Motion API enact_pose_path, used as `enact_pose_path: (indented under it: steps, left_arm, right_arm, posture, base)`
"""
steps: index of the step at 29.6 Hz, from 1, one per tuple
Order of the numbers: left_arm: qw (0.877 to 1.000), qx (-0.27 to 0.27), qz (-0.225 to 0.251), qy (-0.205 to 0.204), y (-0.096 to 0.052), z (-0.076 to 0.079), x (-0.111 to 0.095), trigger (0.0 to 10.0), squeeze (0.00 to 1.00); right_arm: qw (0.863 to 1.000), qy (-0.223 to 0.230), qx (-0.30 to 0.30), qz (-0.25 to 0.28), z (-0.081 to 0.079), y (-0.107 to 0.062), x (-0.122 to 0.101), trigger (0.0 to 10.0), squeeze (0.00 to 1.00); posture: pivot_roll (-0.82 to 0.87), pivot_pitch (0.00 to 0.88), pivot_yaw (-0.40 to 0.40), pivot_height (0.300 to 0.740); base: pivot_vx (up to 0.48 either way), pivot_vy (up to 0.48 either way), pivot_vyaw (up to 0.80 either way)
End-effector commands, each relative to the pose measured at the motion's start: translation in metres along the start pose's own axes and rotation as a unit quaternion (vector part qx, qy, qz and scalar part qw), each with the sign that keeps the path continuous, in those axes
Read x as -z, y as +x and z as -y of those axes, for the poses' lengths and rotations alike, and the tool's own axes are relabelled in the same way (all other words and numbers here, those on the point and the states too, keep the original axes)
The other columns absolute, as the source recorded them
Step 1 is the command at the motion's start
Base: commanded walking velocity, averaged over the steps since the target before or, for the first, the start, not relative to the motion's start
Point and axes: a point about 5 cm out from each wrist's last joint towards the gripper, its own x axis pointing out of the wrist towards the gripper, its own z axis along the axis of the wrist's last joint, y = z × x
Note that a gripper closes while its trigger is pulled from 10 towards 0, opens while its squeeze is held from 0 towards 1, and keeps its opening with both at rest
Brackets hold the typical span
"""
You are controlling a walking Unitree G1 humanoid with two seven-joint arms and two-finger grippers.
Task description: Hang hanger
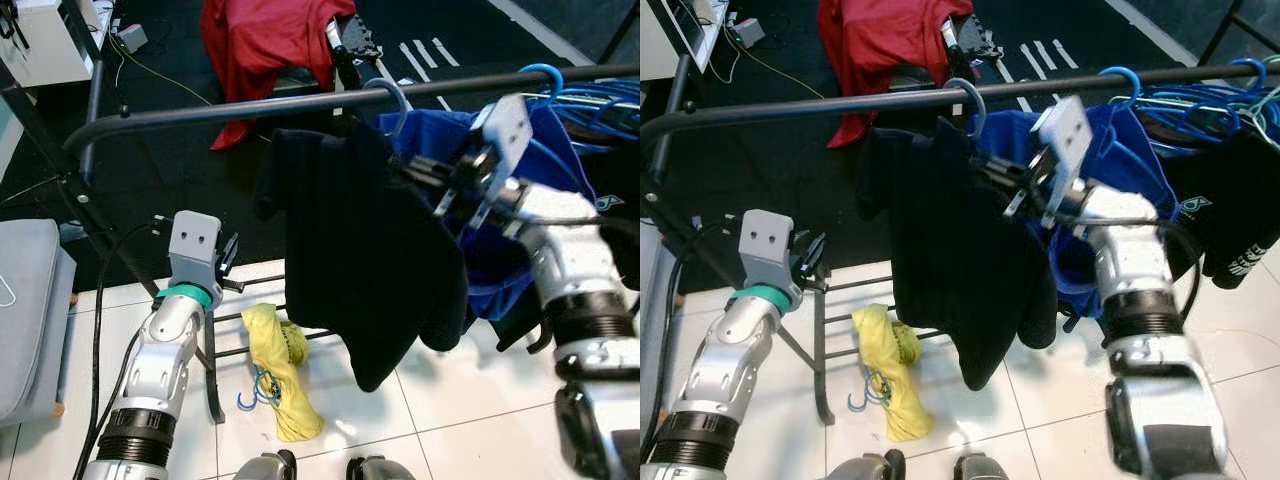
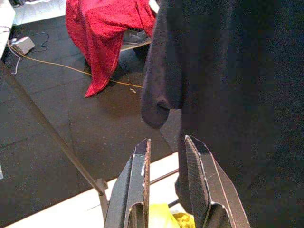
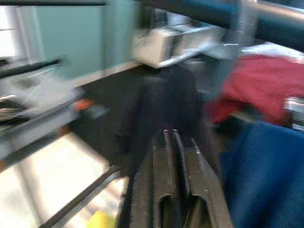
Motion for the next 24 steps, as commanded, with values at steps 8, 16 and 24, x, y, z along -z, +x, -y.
enact_pose_path:
  steps: [8, 16, 24]
  left_arm:
    - [1.0, 0.009, -0.011, 0.007, 0.003, -0.001, 0.003, 10.0, 0.0]
    - [1.0, 0.007, -0.011, 0.007, 0.002, -0.001, 0.004, 10.0, 0.0]
    - [1.0, 0.008, -0.013, 0.01, 0.001, -0.002, 0.004, 10.0, 0.0]
  right_arm:
    - [0.998, 0.029, 0.047, 0.011, -0.007, 0.002, 0.015, 10.0, 1.0]
    - [0.998, 0.005, 0.063, -0.004, 0.005, 0.0, 0.011, 10.0, 1.0]
    - [0.992, -0.014, 0.11, -0.053, 0.028, -0.016, 0.017, 10.0, 0.0]
  posture:
    - [-0.03, 0.056, 0.076, 0.74]
    - [-0.02, 0.052, 0.075, 0.74]
    - [-0.02, 0.045, 0.086, 0.74]
  base:
    - [0.0, 0.0, 0.0]
    - [0.0, 0.0, 0.0]
    - [0.0, 0.0, 0.0]
